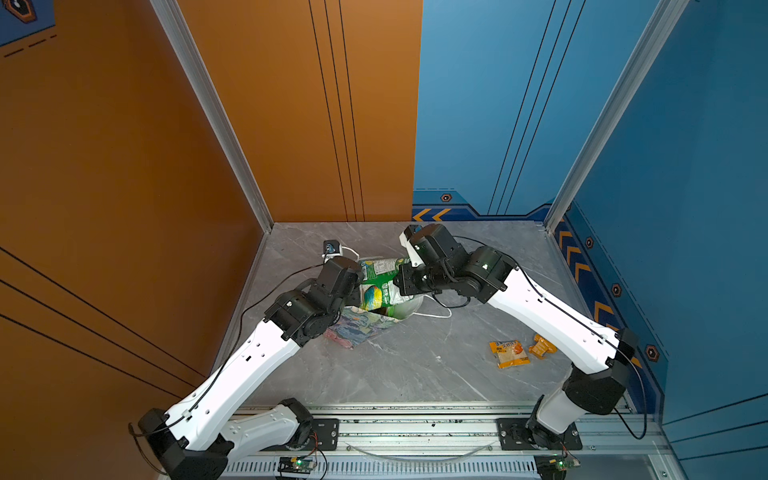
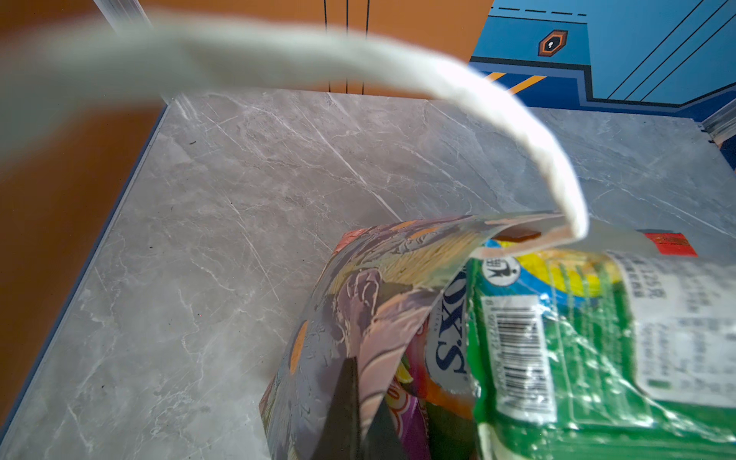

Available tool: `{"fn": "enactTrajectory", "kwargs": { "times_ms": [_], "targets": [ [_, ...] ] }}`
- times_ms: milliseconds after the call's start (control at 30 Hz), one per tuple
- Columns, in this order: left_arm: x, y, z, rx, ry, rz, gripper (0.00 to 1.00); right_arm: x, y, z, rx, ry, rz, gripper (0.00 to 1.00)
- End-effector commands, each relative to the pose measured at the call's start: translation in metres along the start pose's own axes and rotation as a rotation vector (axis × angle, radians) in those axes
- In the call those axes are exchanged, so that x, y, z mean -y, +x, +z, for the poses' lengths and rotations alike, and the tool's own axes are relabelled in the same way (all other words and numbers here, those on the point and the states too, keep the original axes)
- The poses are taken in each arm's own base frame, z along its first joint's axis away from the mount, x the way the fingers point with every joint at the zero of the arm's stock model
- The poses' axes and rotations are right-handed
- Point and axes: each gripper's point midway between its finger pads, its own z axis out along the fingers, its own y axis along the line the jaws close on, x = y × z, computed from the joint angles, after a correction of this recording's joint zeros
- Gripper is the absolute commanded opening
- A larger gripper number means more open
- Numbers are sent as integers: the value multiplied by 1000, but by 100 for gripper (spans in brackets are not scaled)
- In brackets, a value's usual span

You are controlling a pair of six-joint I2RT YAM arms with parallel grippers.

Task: Place the snacks into the paper bag
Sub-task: Place the snack in the paper bag.

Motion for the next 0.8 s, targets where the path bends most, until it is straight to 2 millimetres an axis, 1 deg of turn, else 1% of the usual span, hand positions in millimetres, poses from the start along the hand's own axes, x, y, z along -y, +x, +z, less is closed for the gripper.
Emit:
{"fn": "enactTrajectory", "kwargs": {
  "times_ms": [0,67,200,233,267,367,433,533,633,767],
  "targets": [
    [1,-36,-19,126,-10,-48,1,0,-3,2,-22,-12,79,0],
    [3,-35,-20,130,-12,-45,1,4,-2,5,-39,10,92,0],
    [6,-36,-24,153,-29,-43,2,5,-2,8,-48,31,111,0],
    [9,-35,-25,154,-25,-42,2,6,-4,7,-44,35,116,0],
    [5,-38,-27,175,-55,-44,2,6,-5,7,-37,38,119,0],
    [10,-39,-30,193,-67,-41,2,5,-11,6,-16,43,133,0],
    [12,-38,-30,196,-74,-39,2,-1,-16,5,3,22,143,0],
    [15,-35,-26,186,-73,-43,2,-16,-20,8,17,-25,151,0],
    [19,-32,-24,169,-55,-56,2,-27,-21,18,16,-50,157,0],
    [25,-29,-21,148,-6,-82,2,-42,-20,36,8,-107,179,0]
  ]
}}
